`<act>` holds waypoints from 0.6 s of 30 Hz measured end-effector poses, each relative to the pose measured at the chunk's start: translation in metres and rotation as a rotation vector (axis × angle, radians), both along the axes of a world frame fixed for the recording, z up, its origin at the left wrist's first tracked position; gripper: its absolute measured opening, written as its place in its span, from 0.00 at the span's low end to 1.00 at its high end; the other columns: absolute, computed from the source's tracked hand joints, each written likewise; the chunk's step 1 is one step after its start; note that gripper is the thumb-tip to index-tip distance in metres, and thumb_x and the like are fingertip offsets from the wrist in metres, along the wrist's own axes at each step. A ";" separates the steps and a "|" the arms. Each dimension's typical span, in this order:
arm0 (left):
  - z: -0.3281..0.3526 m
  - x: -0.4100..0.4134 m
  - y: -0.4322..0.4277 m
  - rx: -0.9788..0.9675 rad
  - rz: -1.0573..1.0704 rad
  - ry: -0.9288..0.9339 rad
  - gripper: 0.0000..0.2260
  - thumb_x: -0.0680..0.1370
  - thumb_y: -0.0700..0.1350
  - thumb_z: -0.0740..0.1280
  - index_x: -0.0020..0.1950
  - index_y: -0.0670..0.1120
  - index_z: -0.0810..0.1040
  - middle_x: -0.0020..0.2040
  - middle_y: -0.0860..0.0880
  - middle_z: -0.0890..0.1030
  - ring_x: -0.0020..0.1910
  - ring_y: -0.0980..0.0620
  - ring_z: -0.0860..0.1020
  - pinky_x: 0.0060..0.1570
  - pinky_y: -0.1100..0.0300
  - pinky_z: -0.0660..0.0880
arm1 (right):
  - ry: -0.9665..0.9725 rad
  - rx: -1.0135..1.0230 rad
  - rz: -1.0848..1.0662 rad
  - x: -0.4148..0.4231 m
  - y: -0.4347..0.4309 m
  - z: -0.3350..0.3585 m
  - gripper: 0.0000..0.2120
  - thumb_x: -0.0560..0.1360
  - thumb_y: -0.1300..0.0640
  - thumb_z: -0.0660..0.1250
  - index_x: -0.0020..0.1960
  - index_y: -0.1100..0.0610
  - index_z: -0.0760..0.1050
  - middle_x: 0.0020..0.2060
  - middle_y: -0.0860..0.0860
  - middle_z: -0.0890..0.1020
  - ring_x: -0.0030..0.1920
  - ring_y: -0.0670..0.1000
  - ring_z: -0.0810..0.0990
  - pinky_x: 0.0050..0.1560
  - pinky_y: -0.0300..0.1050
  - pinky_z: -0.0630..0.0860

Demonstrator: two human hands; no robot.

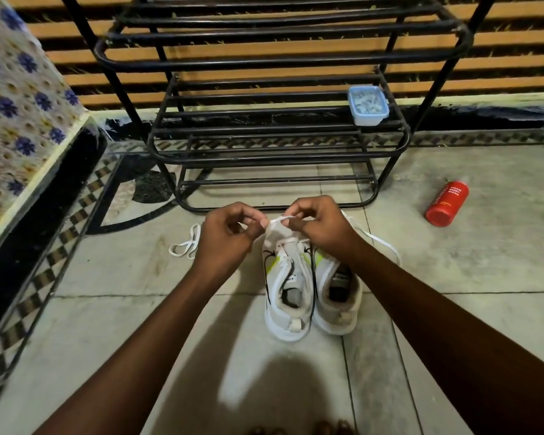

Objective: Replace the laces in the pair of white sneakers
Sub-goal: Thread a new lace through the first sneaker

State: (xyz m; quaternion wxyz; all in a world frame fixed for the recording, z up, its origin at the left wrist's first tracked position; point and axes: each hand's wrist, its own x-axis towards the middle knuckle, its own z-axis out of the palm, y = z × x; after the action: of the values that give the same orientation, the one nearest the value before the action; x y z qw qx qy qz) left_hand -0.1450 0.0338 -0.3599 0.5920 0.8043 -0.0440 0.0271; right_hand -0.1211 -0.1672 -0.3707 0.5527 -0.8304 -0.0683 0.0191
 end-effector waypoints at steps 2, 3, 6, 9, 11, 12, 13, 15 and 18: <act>0.001 -0.003 0.018 0.034 0.011 0.001 0.03 0.76 0.41 0.75 0.44 0.47 0.86 0.36 0.49 0.83 0.29 0.50 0.74 0.33 0.58 0.71 | 0.029 0.078 -0.060 0.001 -0.004 0.002 0.04 0.74 0.65 0.73 0.41 0.59 0.82 0.33 0.57 0.81 0.35 0.55 0.77 0.42 0.51 0.74; 0.000 -0.005 0.028 0.053 0.020 0.006 0.02 0.77 0.41 0.75 0.44 0.47 0.87 0.37 0.51 0.84 0.30 0.52 0.75 0.35 0.59 0.71 | 0.046 0.100 -0.085 0.001 -0.005 0.003 0.04 0.75 0.65 0.72 0.42 0.60 0.82 0.33 0.56 0.80 0.35 0.53 0.77 0.41 0.51 0.74; -0.007 -0.007 0.058 0.125 0.071 0.048 0.03 0.77 0.41 0.75 0.45 0.48 0.88 0.40 0.51 0.87 0.38 0.54 0.83 0.42 0.57 0.76 | 0.040 0.061 -0.179 0.004 -0.011 0.001 0.04 0.75 0.63 0.72 0.41 0.60 0.81 0.34 0.53 0.80 0.38 0.50 0.77 0.46 0.52 0.76; -0.019 -0.006 0.090 0.258 0.150 0.099 0.04 0.77 0.43 0.75 0.43 0.52 0.88 0.40 0.54 0.87 0.41 0.53 0.84 0.48 0.55 0.77 | 0.100 0.073 -0.310 0.008 -0.018 -0.004 0.07 0.75 0.63 0.70 0.38 0.58 0.81 0.30 0.51 0.78 0.33 0.50 0.74 0.39 0.47 0.70; -0.029 -0.006 0.110 0.412 0.206 0.134 0.04 0.77 0.46 0.75 0.43 0.53 0.87 0.39 0.55 0.86 0.40 0.52 0.83 0.46 0.55 0.76 | 0.184 0.123 -0.399 0.010 -0.020 -0.007 0.08 0.75 0.64 0.67 0.37 0.57 0.80 0.28 0.54 0.76 0.30 0.52 0.71 0.33 0.45 0.66; -0.033 -0.007 0.118 0.483 0.232 0.151 0.04 0.77 0.47 0.75 0.42 0.54 0.86 0.39 0.55 0.85 0.40 0.51 0.82 0.45 0.54 0.76 | 0.217 0.152 -0.441 0.010 -0.021 -0.009 0.08 0.74 0.65 0.66 0.37 0.58 0.79 0.28 0.56 0.75 0.29 0.52 0.71 0.31 0.44 0.65; -0.037 -0.008 0.126 0.542 0.262 0.164 0.05 0.78 0.48 0.74 0.41 0.54 0.86 0.39 0.55 0.85 0.40 0.49 0.82 0.44 0.54 0.76 | 0.239 0.172 -0.476 0.011 -0.022 -0.010 0.08 0.74 0.66 0.64 0.38 0.59 0.79 0.28 0.56 0.75 0.27 0.51 0.70 0.30 0.43 0.64; -0.041 -0.009 0.135 0.615 0.312 0.171 0.06 0.79 0.47 0.72 0.41 0.54 0.84 0.40 0.53 0.85 0.41 0.46 0.81 0.44 0.52 0.76 | 0.265 0.175 -0.519 0.012 -0.026 -0.013 0.09 0.75 0.65 0.64 0.37 0.59 0.78 0.28 0.57 0.74 0.28 0.52 0.70 0.29 0.44 0.66; -0.036 -0.008 0.126 0.557 0.305 0.106 0.07 0.78 0.44 0.73 0.41 0.52 0.84 0.38 0.56 0.84 0.37 0.58 0.79 0.41 0.59 0.71 | 0.222 0.016 -0.509 0.012 -0.026 -0.016 0.05 0.74 0.60 0.71 0.41 0.61 0.79 0.34 0.57 0.79 0.36 0.56 0.78 0.40 0.51 0.74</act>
State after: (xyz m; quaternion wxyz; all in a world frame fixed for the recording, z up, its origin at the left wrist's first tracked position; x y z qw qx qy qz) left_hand -0.1531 0.1597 -0.3958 0.3396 0.9330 0.1022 0.0604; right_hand -0.1092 -0.1934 -0.3862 0.5501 -0.8093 0.2035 -0.0299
